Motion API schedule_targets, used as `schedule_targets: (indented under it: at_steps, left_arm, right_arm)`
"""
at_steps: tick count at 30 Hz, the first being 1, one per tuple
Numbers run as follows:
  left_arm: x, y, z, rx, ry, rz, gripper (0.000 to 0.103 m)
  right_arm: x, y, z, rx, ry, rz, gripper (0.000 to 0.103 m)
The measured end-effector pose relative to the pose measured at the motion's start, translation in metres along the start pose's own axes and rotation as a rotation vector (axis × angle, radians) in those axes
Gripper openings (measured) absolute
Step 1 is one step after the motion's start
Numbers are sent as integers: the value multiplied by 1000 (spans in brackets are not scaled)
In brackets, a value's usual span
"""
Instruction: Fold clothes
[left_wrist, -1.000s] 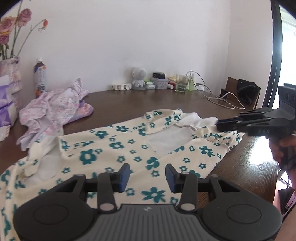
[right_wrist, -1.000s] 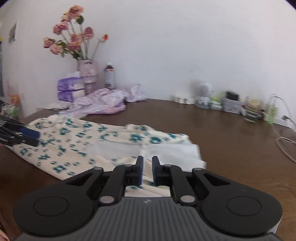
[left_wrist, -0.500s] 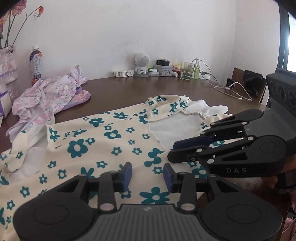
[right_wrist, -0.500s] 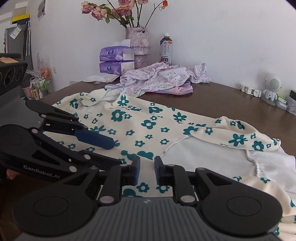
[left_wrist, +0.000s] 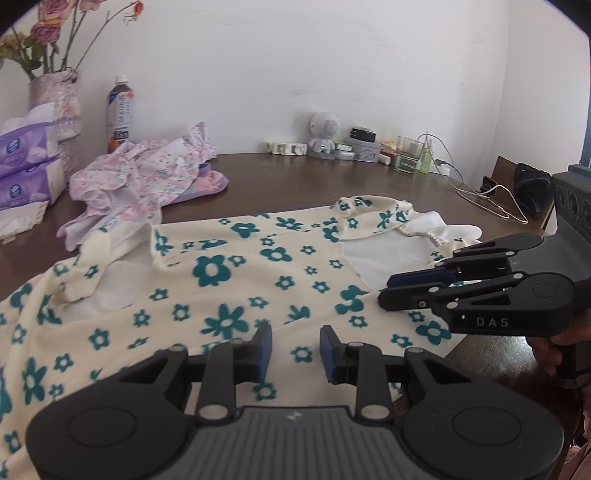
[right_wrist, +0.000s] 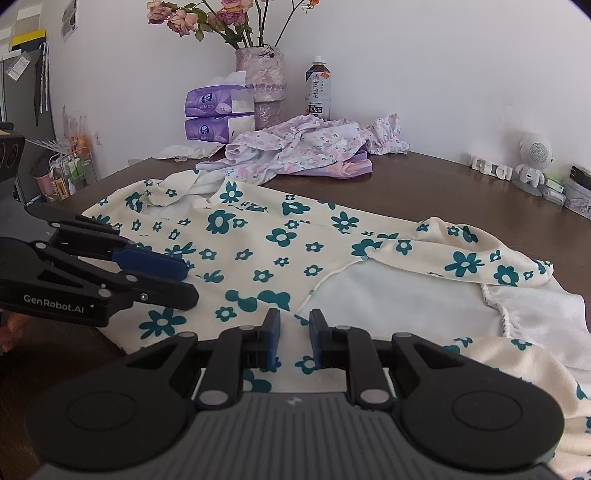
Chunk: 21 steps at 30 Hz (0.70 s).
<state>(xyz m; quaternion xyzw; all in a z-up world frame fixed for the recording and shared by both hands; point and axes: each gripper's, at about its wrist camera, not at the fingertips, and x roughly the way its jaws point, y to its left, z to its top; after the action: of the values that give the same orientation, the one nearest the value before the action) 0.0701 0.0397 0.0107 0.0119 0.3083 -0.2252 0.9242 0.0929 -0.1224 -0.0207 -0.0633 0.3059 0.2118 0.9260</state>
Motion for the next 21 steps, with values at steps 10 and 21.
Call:
schedule_targets:
  at_steps: [10, 21]
  left_arm:
    - [-27, 34, -12, -63, -15, 81, 27]
    - [-56, 68, -27, -127, -30, 124, 18]
  right_arm:
    - [1, 1, 0, -6, 0, -3, 18]
    - [1, 2, 0, -11, 0, -7, 18]
